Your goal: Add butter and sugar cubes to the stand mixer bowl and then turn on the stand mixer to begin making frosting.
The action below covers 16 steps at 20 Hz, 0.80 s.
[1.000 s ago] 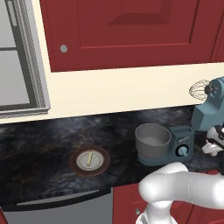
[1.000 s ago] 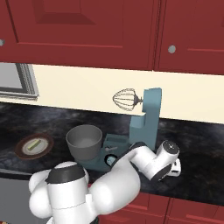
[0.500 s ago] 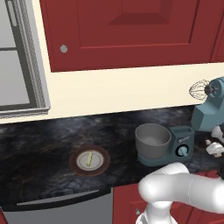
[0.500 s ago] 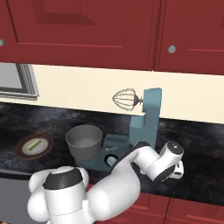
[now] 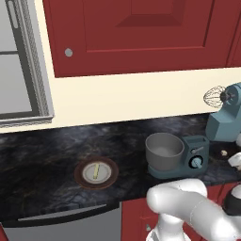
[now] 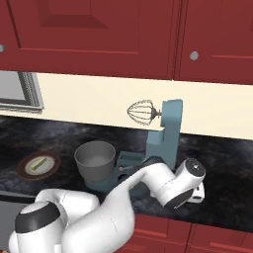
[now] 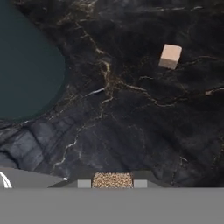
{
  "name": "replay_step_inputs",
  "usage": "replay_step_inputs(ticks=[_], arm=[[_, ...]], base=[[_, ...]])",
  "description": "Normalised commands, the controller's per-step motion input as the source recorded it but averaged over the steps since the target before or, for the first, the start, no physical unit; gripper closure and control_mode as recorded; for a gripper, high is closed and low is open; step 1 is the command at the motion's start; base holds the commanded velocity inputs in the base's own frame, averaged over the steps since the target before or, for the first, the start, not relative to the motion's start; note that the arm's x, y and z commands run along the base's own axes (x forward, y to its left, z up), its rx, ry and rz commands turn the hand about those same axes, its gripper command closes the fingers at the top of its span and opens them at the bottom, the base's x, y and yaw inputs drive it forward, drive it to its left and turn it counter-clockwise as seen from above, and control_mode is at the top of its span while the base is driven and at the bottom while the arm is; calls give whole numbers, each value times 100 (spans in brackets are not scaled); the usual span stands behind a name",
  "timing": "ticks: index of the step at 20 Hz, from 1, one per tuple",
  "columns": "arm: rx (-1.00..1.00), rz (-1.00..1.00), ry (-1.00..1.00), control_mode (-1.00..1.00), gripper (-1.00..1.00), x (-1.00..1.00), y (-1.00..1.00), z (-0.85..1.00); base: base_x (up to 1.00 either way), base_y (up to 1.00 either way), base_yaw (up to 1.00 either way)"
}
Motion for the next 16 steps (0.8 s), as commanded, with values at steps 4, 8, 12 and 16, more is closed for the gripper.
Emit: replay_step_inputs(ticks=[4,8,12,16], arm=[[-6,0,-6,-100,100,-41,59,52],[-8,0,-1,-100,100,-30,67,55],[-8,0,0,-100,100,-19,70,61],[-3,0,-4,-100,100,-11,72,62]], base=[[0,0,0],[0,0,0],[0,0,0],[0,0,0]])
